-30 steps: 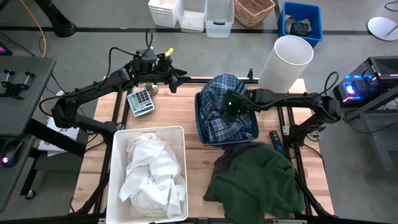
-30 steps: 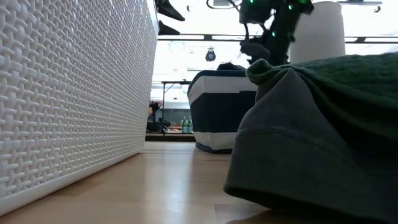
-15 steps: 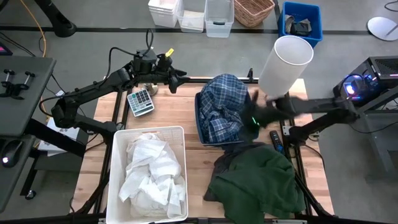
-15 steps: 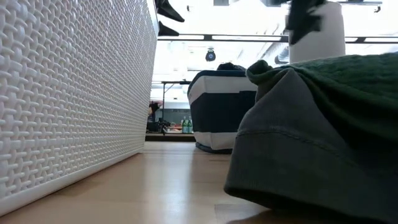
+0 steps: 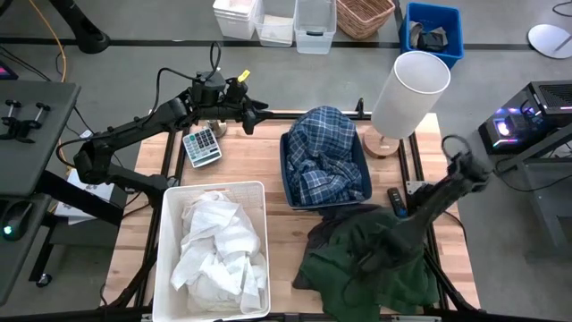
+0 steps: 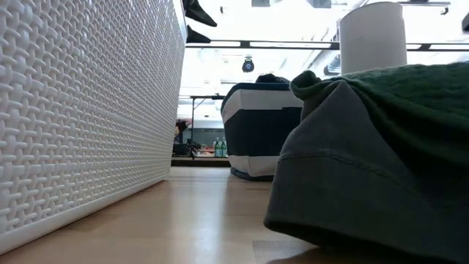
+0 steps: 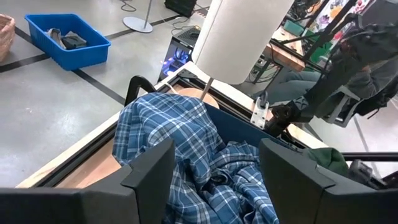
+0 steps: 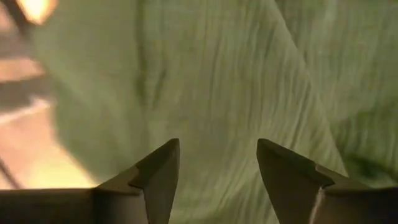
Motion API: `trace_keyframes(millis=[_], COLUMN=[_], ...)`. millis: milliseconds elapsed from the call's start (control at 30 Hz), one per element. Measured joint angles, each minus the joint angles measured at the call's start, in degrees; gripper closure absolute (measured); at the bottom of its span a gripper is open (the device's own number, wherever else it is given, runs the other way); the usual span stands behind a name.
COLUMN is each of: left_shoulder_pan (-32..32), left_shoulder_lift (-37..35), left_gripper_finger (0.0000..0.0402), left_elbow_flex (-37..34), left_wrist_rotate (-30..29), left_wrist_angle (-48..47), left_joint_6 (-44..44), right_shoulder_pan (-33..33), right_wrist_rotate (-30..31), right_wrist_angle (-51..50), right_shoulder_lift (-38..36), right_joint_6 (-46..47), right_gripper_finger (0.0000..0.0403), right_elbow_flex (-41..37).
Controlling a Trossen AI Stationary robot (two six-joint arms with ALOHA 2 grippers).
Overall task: Sort clothes
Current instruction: Put the green shirt into the blue bin
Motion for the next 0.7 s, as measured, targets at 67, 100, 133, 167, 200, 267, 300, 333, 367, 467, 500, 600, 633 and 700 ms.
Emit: trace_keyframes(millis=[67, 100, 133, 167, 200, 267, 300, 333, 367, 467, 500, 600, 633, 700], left_shoulder_pan=[0.00, 0.00, 0.00, 0.00, 0.00, 0.00, 0.00, 0.00, 0.00, 0.00, 0.00, 0.00, 0.00, 0.00], left_shoulder_lift=[0.00, 0.00, 0.00, 0.00, 0.00, 0.00, 0.00, 0.00, 0.00, 0.00, 0.00, 0.00, 0.00, 0.00], left_gripper_finger=[0.0182, 0.0182, 0.0182, 0.0182, 0.0182, 0.0182, 0.0182, 0.0182, 0.0182, 0.0182, 0.0182, 0.0182, 0.0182, 0.0182], left_elbow_flex=[0.00, 0.00, 0.00, 0.00, 0.00, 0.00, 0.00, 0.00, 0.00, 0.00, 0.00, 0.00, 0.00, 0.00], left_wrist_rotate=[0.00, 0.02, 0.00, 0.00, 0.00, 0.02, 0.02, 0.02, 0.02, 0.02, 0.01, 0.02, 0.02, 0.02], left_wrist_angle=[0.00, 0.00, 0.00, 0.00, 0.00, 0.00, 0.00, 0.00, 0.00, 0.00, 0.00, 0.02, 0.03, 0.04], left_joint_6=[0.23, 0.23, 0.25, 0.25, 0.25, 0.25, 0.25, 0.28, 0.28, 0.28, 0.28, 0.27, 0.27, 0.25], right_shoulder_pan=[-0.45, -0.78, -1.09, -1.42, -1.69, -1.97, -1.98, -1.99, -2.03, -2.33, -2.39, -2.31, -2.32, -2.51], right_wrist_rotate=[0.91, 1.07, 1.16, 1.35, 1.43, 1.20, 0.78, 0.20, -0.47, -2.93, -3.42, -3.29, -3.10, -3.22], right_wrist_angle=[-0.18, -0.47, -0.64, -0.57, -0.20, 1.44, 2.54, 3.52, 4.31, 6.67, 7.23, 7.93, 7.80, 6.91], right_shoulder_lift=[2.91, 4.31, 5.57, 6.70, 7.71, 9.71, 10.85, 12.01, 13.07, 15.54, 16.15, 16.88, 16.73, 15.36], right_joint_6=[-2.50, -3.25, -3.81, -4.35, -4.76, -5.50, -6.21, -6.63, -7.20, -7.40, -6.82, -4.53, -4.13, -2.42], right_gripper_finger=[0.0192, 0.0192, 0.0192, 0.0192, 0.0192, 0.0192, 0.0192, 0.0192, 0.0193, 0.0217, 0.0239, 0.0352, 0.0375, 0.0385], right_elbow_flex=[0.00, 0.00, 0.00, 0.00, 0.00, 0.00, 0.00, 0.00, 0.02, 0.13, 0.17, 0.24, 0.24, 0.11])
